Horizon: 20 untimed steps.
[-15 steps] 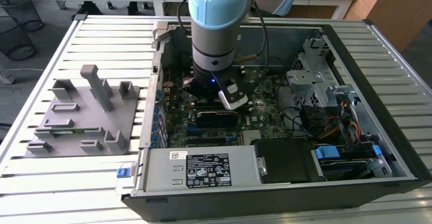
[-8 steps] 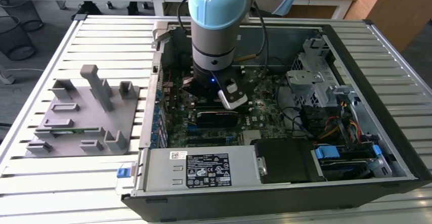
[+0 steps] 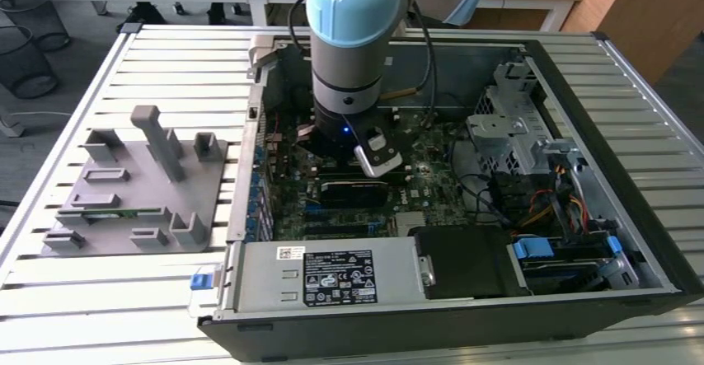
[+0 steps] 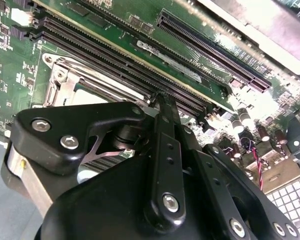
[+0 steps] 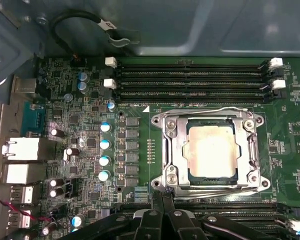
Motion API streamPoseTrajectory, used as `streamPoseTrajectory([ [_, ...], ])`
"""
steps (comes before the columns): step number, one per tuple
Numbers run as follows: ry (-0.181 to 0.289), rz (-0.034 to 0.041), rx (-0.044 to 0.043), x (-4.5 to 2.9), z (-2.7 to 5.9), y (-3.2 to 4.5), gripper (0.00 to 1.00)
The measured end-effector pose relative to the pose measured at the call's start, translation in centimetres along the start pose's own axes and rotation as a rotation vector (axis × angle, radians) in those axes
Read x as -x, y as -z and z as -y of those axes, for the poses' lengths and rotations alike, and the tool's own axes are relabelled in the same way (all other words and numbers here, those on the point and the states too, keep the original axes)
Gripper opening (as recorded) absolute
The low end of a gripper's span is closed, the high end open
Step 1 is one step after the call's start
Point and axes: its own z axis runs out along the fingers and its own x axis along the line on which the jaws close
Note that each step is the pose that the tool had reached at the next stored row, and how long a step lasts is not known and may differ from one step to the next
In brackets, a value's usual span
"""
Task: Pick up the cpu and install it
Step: 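Install the second cpu locking lever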
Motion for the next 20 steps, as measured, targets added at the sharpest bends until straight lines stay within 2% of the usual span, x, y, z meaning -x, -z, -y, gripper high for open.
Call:
streamPoseTrajectory([
  [14, 0.0, -0.0004, 0.0019, -0.09, -0.06, -0.3, 0.11],
  [20, 0.0, -0.0006, 0.0203, -0.09, -0.06, -0.32, 0.11],
])
